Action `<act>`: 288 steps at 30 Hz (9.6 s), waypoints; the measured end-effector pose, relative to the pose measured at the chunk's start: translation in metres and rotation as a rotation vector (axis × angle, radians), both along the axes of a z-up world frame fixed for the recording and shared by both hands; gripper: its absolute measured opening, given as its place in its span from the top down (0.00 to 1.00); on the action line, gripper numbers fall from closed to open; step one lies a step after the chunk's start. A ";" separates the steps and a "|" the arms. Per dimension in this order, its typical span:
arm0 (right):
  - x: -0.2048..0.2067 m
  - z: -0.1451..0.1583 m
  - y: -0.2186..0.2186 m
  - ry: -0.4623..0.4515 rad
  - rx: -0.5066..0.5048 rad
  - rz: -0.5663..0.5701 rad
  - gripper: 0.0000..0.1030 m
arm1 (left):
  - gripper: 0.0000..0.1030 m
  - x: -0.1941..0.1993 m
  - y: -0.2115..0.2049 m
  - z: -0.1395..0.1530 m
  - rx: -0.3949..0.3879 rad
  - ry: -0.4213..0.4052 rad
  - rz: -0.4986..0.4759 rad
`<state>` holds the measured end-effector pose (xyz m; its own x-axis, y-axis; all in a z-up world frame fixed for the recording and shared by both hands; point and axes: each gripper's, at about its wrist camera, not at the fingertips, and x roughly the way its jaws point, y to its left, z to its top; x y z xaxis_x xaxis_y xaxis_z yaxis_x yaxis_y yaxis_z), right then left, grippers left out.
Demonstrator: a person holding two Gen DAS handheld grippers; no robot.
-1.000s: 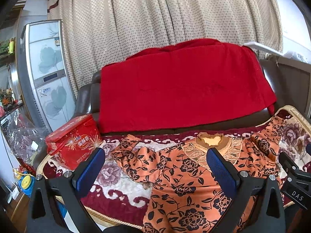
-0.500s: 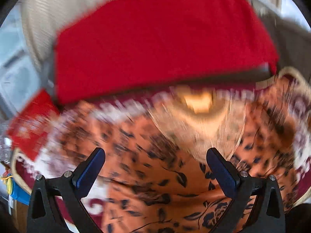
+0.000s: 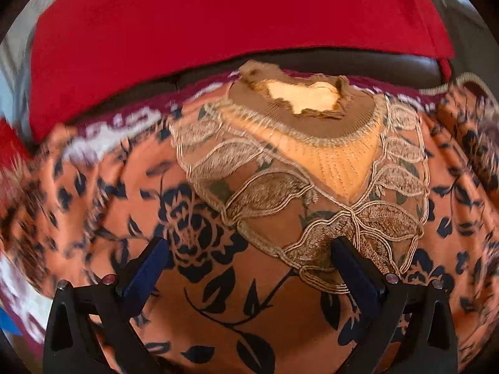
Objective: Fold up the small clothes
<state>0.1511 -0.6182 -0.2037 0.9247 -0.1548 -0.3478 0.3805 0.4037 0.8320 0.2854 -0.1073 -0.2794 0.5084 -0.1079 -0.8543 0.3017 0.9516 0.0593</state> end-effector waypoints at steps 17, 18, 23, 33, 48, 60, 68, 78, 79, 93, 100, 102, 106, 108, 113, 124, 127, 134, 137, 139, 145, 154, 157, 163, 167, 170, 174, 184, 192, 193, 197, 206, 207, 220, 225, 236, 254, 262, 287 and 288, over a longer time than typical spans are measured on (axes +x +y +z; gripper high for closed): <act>0.084 -0.014 -0.048 0.154 0.042 -0.091 0.64 | 0.00 -0.005 0.011 -0.005 -0.124 0.039 0.022; 0.081 -0.011 -0.048 0.137 0.058 -0.088 0.64 | 0.00 -0.005 0.011 -0.005 -0.126 0.042 0.018; 0.066 -0.018 -0.043 0.182 0.091 -0.089 0.62 | 0.00 -0.003 0.005 -0.003 -0.112 0.044 0.015; 0.099 -0.043 -0.050 0.120 0.041 -0.051 0.91 | 0.00 0.001 0.005 -0.002 -0.092 0.097 -0.026; 0.116 0.093 0.134 -0.220 -0.151 0.311 0.91 | 0.00 0.029 0.104 0.051 -0.050 -0.106 0.222; 0.201 -0.011 0.354 0.121 -0.165 0.807 0.80 | 0.00 0.014 0.173 0.064 -0.149 -0.155 0.335; 0.121 0.010 0.333 -0.053 -0.126 0.859 0.20 | 0.00 -0.003 0.133 0.073 -0.269 -0.129 0.195; 0.108 -0.045 0.208 0.087 0.039 0.398 0.63 | 0.00 -0.041 0.021 0.061 -0.151 -0.236 0.046; 0.108 -0.048 0.204 0.085 0.064 0.381 0.63 | 0.00 -0.041 0.013 0.058 -0.102 -0.251 0.053; 0.096 -0.031 0.190 0.130 0.006 0.374 0.67 | 0.00 0.002 0.144 0.047 0.142 -0.183 0.517; 0.131 0.001 0.259 0.124 -0.154 0.526 0.67 | 0.00 0.006 0.287 0.065 0.080 -0.148 0.767; 0.156 -0.001 0.282 0.228 -0.224 0.520 0.67 | 0.00 0.010 0.315 0.057 0.053 -0.086 0.804; 0.186 0.011 0.342 0.255 -0.328 0.581 0.67 | 0.00 0.017 0.356 0.043 -0.215 -0.028 0.813; 0.194 0.023 0.372 0.157 -0.300 0.709 0.67 | 0.00 0.023 0.368 0.035 -0.293 0.004 0.819; 0.184 0.050 0.414 0.048 -0.420 0.822 0.67 | 0.01 0.012 0.389 0.045 -0.433 -0.115 0.922; 0.193 -0.003 0.396 0.257 -0.381 0.884 0.67 | 0.00 0.057 0.326 0.009 -0.444 0.022 0.761; 0.187 0.003 0.395 0.266 -0.405 0.883 0.67 | 0.62 0.061 0.318 0.014 -0.419 -0.024 0.711; 0.158 0.016 0.372 0.247 -0.427 0.840 0.67 | 0.88 0.053 0.290 0.053 -0.565 -0.129 0.527; 0.149 0.021 0.353 0.195 -0.364 0.830 0.67 | 0.88 0.029 0.253 0.099 -0.574 -0.272 0.329; 0.145 0.024 0.339 0.131 -0.300 0.829 0.67 | 0.88 0.015 0.229 0.117 -0.601 -0.322 0.205; 0.127 0.026 0.292 -0.041 -0.114 0.746 0.29 | 0.85 -0.035 0.106 0.138 -0.576 -0.359 -0.262; 0.107 0.025 0.234 -0.070 -0.010 0.621 0.29 | 0.37 -0.039 0.043 0.102 -0.450 -0.194 -0.374; 0.116 0.019 0.229 -0.054 0.043 0.627 0.29 | 0.33 -0.027 0.082 0.105 -0.517 -0.204 -0.276; 0.140 0.035 0.232 -0.035 -0.016 0.640 0.29 | 0.33 -0.005 0.117 0.078 -0.457 -0.153 -0.079; 0.170 0.055 0.234 0.050 -0.144 0.627 0.29 | 0.33 0.002 0.124 0.064 -0.388 -0.131 -0.023; 0.199 0.045 0.239 0.129 -0.140 0.681 0.37 | 0.33 0.005 0.126 0.055 -0.320 -0.125 0.004; 0.227 0.026 0.270 0.201 -0.117 0.769 0.52 | 0.33 0.015 0.125 0.040 -0.225 -0.114 0.061; 0.215 0.042 0.258 0.095 -0.157 0.701 0.52 | 0.33 0.024 0.132 0.017 -0.219 -0.048 0.123; 0.248 0.017 0.286 0.166 -0.167 0.776 0.77 | 0.33 0.022 0.124 0.008 -0.196 -0.027 0.115; 0.249 0.017 0.292 0.172 -0.193 0.784 0.84 | 0.33 0.022 0.125 0.008 -0.195 -0.029 0.117; 0.228 0.035 0.300 0.145 -0.282 0.704 0.92 | 0.33 0.022 0.129 0.014 -0.206 -0.043 0.140; 0.084 0.079 0.212 0.060 -0.322 0.329 0.92 | 0.33 0.021 0.128 0.028 -0.221 -0.104 0.202; 0.075 0.075 0.203 0.090 -0.329 0.302 0.92 | 0.33 0.020 0.126 0.030 -0.220 -0.111 0.202; 0.008 0.030 0.165 0.306 -0.264 0.288 0.61 | 0.33 -0.003 0.102 0.064 -0.188 -0.318 0.201; -0.010 0.047 0.150 0.263 -0.359 0.151 0.33 | 0.33 -0.006 0.090 0.061 -0.209 -0.273 0.095; 0.095 0.019 0.163 0.415 -0.348 0.370 0.84 | 0.33 0.007 0.096 0.019 -0.141 -0.073 0.106; 0.094 0.031 0.133 0.371 -0.407 0.170 0.77 | 0.26 -0.001 0.070 0.030 -0.165 -0.110 0.023; 0.058 0.060 0.167 0.236 -0.491 0.295 0.75 | 0.25 -0.010 0.061 0.047 -0.230 -0.170 0.015; 0.176 0.015 0.265 0.387 -0.560 0.599 0.75 | 0.02 0.009 0.007 0.026 -0.125 -0.096 0.006; 0.175 0.017 0.264 0.387 -0.543 0.603 0.75 | 0.02 0.008 0.008 0.027 -0.127 -0.101 0.002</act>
<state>0.3265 -0.3547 -0.1868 0.7355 0.0848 -0.6722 0.1911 0.9259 0.3259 0.2935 -0.0996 -0.2521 0.5912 -0.2105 -0.7786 0.2981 0.9540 -0.0316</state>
